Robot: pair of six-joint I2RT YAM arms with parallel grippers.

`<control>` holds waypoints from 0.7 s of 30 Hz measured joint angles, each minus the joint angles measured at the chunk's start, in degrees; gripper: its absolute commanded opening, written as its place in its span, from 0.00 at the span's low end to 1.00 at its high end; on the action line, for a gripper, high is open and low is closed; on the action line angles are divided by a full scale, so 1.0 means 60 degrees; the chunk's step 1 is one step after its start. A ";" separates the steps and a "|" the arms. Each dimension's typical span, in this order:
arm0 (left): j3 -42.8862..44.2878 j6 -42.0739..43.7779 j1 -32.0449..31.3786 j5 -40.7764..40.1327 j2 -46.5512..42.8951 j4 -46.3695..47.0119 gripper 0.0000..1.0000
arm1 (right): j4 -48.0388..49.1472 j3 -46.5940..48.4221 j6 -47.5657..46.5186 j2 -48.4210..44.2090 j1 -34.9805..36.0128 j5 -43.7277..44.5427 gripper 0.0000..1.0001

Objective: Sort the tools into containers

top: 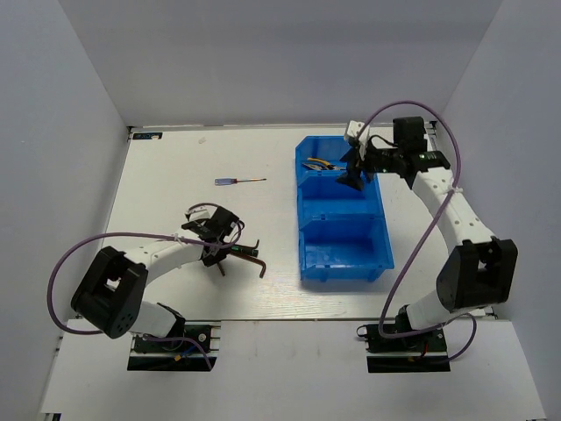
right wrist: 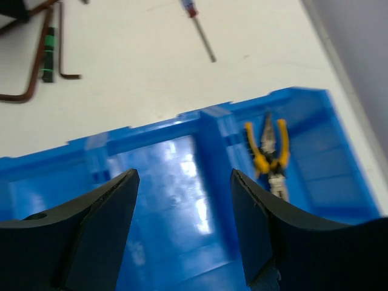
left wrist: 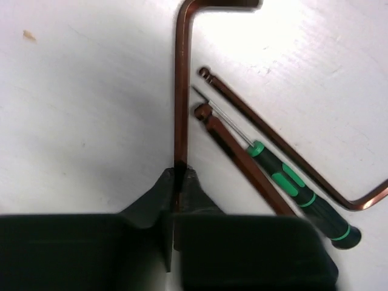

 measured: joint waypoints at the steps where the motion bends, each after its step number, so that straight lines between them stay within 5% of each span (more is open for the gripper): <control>1: -0.0022 0.0062 0.0055 -0.0044 0.0011 0.0142 0.00 | -0.0004 -0.0262 0.0109 -0.0193 0.0000 -0.0098 0.67; 7: -0.0091 0.0277 0.0087 -0.0222 -0.0131 0.0423 0.00 | -0.0171 -0.1293 0.0590 -0.0506 -0.0051 -0.0393 0.63; 9: -0.0051 0.0437 0.0036 -0.0160 -0.0353 -0.0004 0.00 | -0.0346 -0.1348 0.0652 -0.0506 -0.0069 -0.0404 0.45; 11: 0.0277 0.0856 -0.0051 -0.0102 -0.0747 -0.0729 0.00 | -0.0390 -0.1348 0.0754 -0.0525 -0.0073 -0.0397 0.04; 12: 0.0568 0.1133 -0.0095 -0.0044 -0.1060 -0.0965 0.00 | -0.0441 -0.1341 0.0841 -0.0528 -0.0080 -0.0382 0.00; 16: 0.1953 0.3158 -0.0160 0.0787 -0.2237 -0.0259 0.00 | -0.0911 -0.1104 0.1282 -0.0463 -0.0124 0.0040 0.00; 21: 0.2849 0.6196 -0.0215 0.3989 -0.1683 0.2532 0.00 | -0.1326 -0.0055 0.1971 -0.0015 -0.0295 0.0437 0.00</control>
